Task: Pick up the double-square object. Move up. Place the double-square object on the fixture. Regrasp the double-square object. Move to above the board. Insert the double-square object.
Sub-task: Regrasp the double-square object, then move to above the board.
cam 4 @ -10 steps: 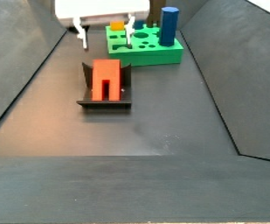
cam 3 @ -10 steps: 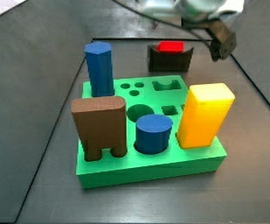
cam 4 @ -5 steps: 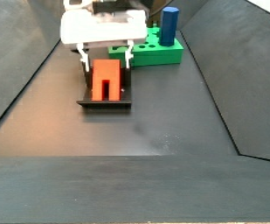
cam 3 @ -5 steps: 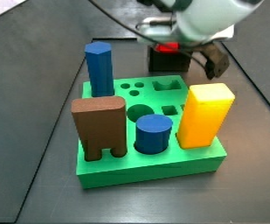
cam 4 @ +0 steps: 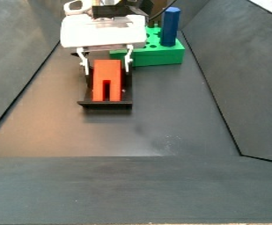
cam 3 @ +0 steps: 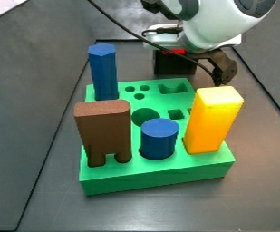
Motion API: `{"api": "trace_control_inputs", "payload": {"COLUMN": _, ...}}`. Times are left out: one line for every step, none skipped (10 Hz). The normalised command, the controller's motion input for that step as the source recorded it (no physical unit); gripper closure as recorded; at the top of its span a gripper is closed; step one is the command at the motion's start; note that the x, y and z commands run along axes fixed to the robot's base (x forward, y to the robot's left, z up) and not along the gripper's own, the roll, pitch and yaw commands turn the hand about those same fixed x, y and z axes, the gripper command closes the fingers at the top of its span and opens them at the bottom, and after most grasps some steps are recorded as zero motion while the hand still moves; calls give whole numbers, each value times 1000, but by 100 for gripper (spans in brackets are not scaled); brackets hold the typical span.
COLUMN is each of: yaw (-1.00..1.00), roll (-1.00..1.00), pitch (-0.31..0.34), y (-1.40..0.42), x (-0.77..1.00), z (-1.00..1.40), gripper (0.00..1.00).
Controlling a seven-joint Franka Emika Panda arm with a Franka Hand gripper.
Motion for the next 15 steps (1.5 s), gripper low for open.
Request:
{"api": "trace_control_inputs", "payload": {"yaw": -23, "roll": 57, "pitch": -25, "y": -5, "x": 11, "z": -174, "gripper": 0}}
{"api": "trace_control_inputs", "payload": {"yaw": -23, "roll": 57, "pitch": -25, "y": -5, "x": 11, "z": -174, "gripper": 0}}
{"api": "trace_control_inputs", "payload": {"yaw": 0, "roll": 0, "pitch": 0, "y": 0, "x": 0, "z": -500, "gripper": 100}}
{"api": "trace_control_inputs", "payload": {"yaw": 60, "roll": -3, "pitch": -73, "y": 146, "x": -18, "z": 1000, "gripper": 100}}
{"api": "trace_control_inputs", "payload": {"yaw": 58, "roll": -3, "pitch": -73, "y": 145, "x": -18, "z": 1000, "gripper": 100}}
{"api": "trace_control_inputs", "payload": {"yaw": 23, "roll": -29, "pitch": -81, "y": 134, "x": -24, "z": 1000, "gripper": 100}}
{"api": "trace_control_inputs", "payload": {"yaw": -8, "roll": -35, "pitch": -79, "y": 127, "x": -29, "z": 1000, "gripper": 100}}
{"api": "trace_control_inputs", "payload": {"yaw": -30, "roll": -37, "pitch": -65, "y": 123, "x": -29, "z": 1000, "gripper": 100}}
{"api": "trace_control_inputs", "payload": {"yaw": -47, "roll": -38, "pitch": -44, "y": 119, "x": -29, "z": 1000, "gripper": 100}}
{"api": "trace_control_inputs", "payload": {"yaw": -63, "roll": -38, "pitch": -7, "y": 111, "x": -32, "z": 1000, "gripper": 100}}
{"api": "trace_control_inputs", "payload": {"yaw": -64, "roll": -38, "pitch": 8, "y": 107, "x": -33, "z": 1000, "gripper": 100}}
{"api": "trace_control_inputs", "payload": {"yaw": -55, "roll": -37, "pitch": 31, "y": 101, "x": -36, "z": 1000, "gripper": 100}}
{"api": "trace_control_inputs", "payload": {"yaw": -42, "roll": -37, "pitch": 61, "y": 94, "x": -37, "z": 1000, "gripper": 100}}
{"api": "trace_control_inputs", "payload": {"yaw": -27, "roll": -38, "pitch": 77, "y": 87, "x": -39, "z": 1000, "gripper": 100}}
{"api": "trace_control_inputs", "payload": {"yaw": -10, "roll": -44, "pitch": 85, "y": 81, "x": -39, "z": 1000, "gripper": 100}}
